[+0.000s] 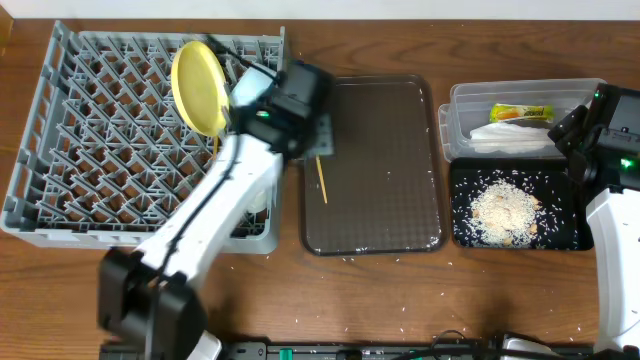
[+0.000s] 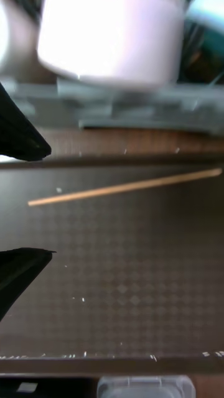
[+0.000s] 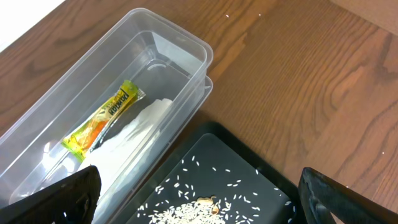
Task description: Sort waste into correct bins and load items into the dishwasher
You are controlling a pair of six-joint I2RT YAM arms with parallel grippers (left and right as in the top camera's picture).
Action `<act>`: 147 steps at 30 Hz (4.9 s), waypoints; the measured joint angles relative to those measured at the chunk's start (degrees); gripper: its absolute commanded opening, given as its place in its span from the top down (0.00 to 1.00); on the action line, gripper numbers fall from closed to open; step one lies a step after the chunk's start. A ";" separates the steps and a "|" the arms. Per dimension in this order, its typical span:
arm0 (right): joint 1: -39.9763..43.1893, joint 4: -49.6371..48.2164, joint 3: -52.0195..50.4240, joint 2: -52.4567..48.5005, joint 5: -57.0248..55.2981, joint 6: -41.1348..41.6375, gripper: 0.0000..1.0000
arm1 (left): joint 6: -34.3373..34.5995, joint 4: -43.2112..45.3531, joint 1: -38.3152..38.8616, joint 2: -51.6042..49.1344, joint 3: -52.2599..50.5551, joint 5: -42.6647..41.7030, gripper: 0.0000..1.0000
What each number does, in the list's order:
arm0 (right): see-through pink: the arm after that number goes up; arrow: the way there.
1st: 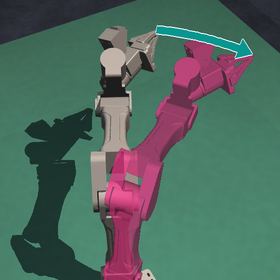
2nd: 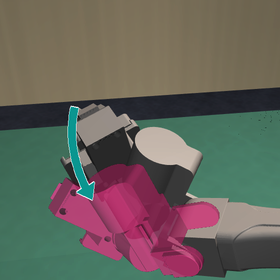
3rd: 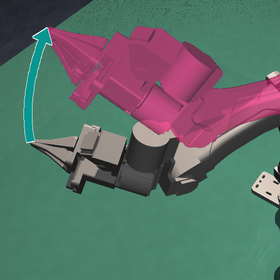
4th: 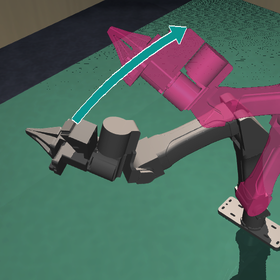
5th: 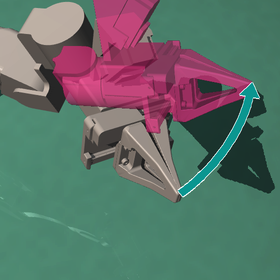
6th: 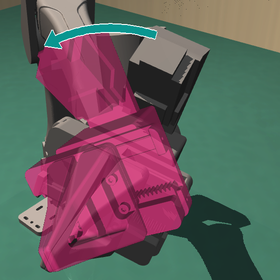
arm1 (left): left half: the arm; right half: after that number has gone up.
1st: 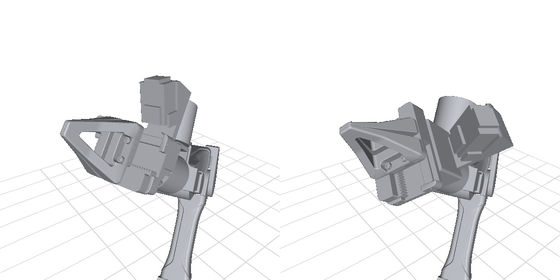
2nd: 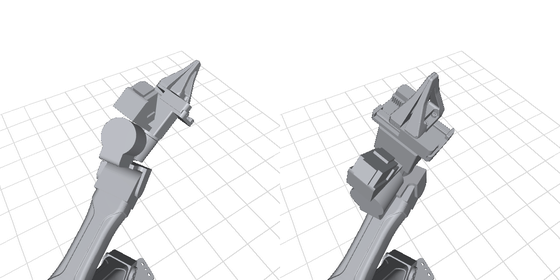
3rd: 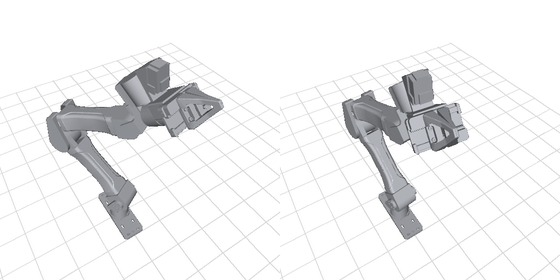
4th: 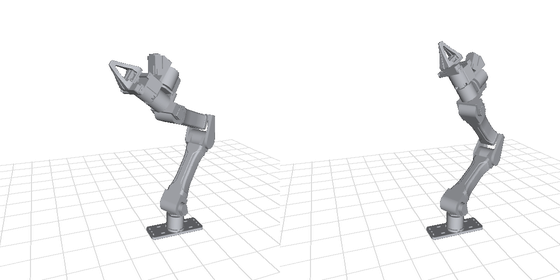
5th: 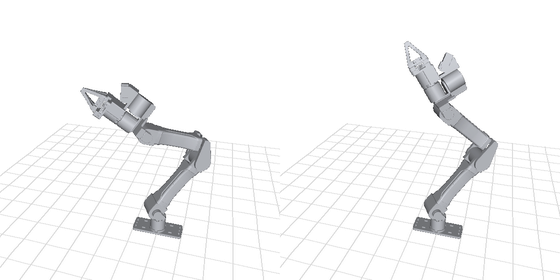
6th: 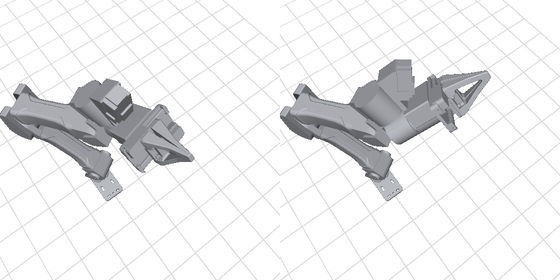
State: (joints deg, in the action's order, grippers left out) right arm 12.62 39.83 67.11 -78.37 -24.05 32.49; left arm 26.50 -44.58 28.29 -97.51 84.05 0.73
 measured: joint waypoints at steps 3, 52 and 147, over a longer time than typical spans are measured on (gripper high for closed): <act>0.00 0.02 0.00 0.00 0.00 0.00 0.01 | 5.11 2.60 3.45 -6.45 0.00 4.37 0.52; 0.00 -0.02 0.00 0.00 0.00 -0.02 0.01 | -5.66 1.40 3.30 -1.20 0.61 3.50 0.93; 0.00 0.00 -0.02 -0.02 -0.02 0.00 0.01 | -29.35 42.27 -36.46 96.91 -82.53 -3.21 0.06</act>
State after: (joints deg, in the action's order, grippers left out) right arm 12.62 39.83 67.09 -78.39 -24.08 32.49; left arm -2.85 -2.31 -8.16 -0.60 1.52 -2.48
